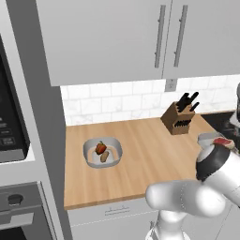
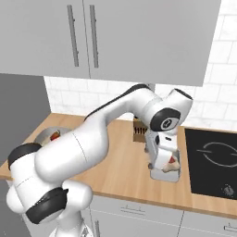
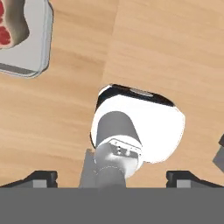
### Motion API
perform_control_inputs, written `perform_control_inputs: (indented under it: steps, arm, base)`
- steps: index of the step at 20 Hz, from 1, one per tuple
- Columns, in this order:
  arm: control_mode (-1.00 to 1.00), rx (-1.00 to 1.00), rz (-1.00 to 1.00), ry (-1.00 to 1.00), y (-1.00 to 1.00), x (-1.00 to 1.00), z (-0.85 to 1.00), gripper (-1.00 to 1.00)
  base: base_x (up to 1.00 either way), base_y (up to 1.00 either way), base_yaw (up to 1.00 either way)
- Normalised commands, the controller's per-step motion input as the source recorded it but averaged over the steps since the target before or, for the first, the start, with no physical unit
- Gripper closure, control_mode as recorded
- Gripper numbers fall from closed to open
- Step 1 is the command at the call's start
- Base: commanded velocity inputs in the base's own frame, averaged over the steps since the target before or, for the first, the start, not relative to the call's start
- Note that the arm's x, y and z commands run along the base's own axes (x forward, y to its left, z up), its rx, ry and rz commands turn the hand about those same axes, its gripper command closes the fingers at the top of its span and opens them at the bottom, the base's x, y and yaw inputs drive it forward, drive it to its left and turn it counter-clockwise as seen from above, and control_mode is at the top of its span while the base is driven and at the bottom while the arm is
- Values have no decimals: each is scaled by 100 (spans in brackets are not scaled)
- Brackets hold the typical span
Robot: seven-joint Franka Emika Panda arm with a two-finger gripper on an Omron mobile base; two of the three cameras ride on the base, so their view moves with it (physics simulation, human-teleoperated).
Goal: Take the meat container that has the steak and place it on the second highest rack of the freezer. Then take the vegetable container that has the bell pepper and sweet potato and place it on the highest rack of the freezer.
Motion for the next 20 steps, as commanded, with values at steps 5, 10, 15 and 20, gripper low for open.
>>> perform_control_inputs:
  steps: [5,10,15,20]
  arm:
    - [-100,-2,-34,11,-74,7,-82,-100]
    - [-100,-24,-21,-1,-9,20,-89,-100]
    - [-100,-31,-5,0,29,36,-74,-100]
    - [-100,-3,2,1,6,37,-11,-100]
  base:
    - [0,0,0]
    - [0,0,0]
    - [0,0,0]
    - [0,0,0]
